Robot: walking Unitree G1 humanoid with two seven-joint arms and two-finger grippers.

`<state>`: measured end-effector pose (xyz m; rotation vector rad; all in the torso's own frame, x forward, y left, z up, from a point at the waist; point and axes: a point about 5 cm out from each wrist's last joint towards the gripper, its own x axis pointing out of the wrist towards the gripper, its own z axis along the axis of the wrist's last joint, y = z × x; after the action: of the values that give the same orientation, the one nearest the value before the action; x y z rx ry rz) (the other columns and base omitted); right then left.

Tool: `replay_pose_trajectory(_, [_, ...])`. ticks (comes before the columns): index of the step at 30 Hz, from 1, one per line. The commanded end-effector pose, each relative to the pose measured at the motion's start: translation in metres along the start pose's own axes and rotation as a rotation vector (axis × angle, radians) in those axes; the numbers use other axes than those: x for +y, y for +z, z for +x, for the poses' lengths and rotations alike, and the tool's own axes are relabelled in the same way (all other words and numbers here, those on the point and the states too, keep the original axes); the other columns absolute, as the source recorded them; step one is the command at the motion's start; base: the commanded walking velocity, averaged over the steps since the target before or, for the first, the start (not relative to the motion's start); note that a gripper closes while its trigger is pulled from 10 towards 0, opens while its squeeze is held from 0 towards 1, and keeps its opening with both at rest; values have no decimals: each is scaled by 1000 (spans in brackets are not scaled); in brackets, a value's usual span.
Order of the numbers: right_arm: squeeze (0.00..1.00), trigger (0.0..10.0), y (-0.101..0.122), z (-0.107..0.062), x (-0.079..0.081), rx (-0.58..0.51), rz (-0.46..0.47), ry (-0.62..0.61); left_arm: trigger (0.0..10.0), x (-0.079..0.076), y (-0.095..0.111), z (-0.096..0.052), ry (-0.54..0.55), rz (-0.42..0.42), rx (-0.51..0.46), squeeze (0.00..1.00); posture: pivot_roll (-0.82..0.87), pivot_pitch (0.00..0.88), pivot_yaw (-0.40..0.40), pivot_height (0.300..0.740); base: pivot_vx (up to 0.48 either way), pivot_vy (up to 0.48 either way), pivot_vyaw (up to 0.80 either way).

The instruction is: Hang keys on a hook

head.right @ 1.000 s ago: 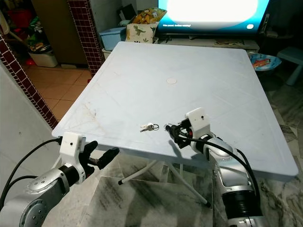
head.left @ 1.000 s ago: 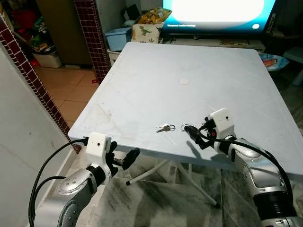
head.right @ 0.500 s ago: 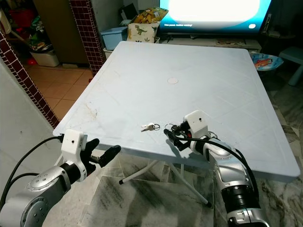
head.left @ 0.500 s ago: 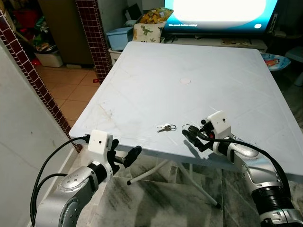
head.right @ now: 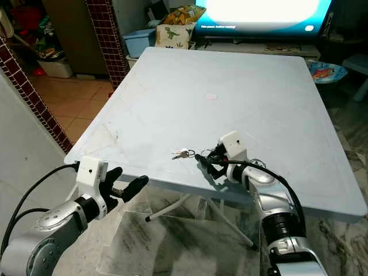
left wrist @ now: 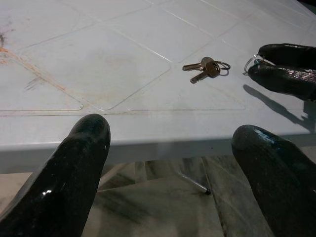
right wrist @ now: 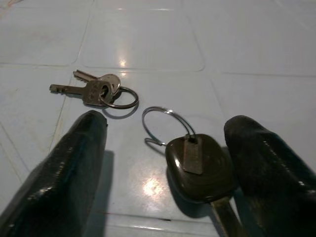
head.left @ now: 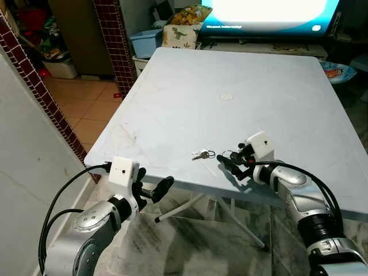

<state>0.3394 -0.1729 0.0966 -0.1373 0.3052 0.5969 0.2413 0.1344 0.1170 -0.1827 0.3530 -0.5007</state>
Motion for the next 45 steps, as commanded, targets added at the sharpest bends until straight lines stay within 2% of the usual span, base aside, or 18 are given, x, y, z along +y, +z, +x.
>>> replay_pose_trajectory(1, [0, 3373, 8, 4, 0, -24, -11, 19, 10000, 0, 1, 0, -1, 12, 8, 0, 47, 59, 65, 740, 0, 0, 0])
replay_pose_trajectory(3, [0, 3255, 7, 5, 0, -23, -11, 19, 10000, -1, 1, 0, -1, 12, 9, 0, 47, 59, 65, 740, 0, 0, 0])
replay_pose_trajectory(4, [0, 2471, 7, 5, 0, -23, -11, 19, 10000, -1, 1, 0, -1, 12, 9, 0, 47, 59, 65, 740, 0, 0, 0])
replay_pose_trajectory(5, [0, 275, 7, 6, 0, -23, -11, 20, 10000, -1, 1, 0, -1, 12, 8, 0, 49, 60, 63, 740, 0, 0, 0])
replay_pose_trajectory(7, [0, 0, 7, 6, 0, -25, -12, 21, 10000, -1, 1, 0, -1, 11, 8, 0, 49, 60, 63, 740, 0, 0, 0])
replay_pose_trajectory(36, [0, 0, 4, 8, 2, -48, -11, 18, 10000, -2, 0, 2, -5, 13, 11, 0, 45, 59, 62, 740, 0, 0, 0])
replay_pose_trajectory(45, [0, 0, 4, 6, 0, -57, -11, -17, 10000, -2, 0, 3, -7, 15, 9, 0, 42, 55, 61, 740, 0, 0, 0])
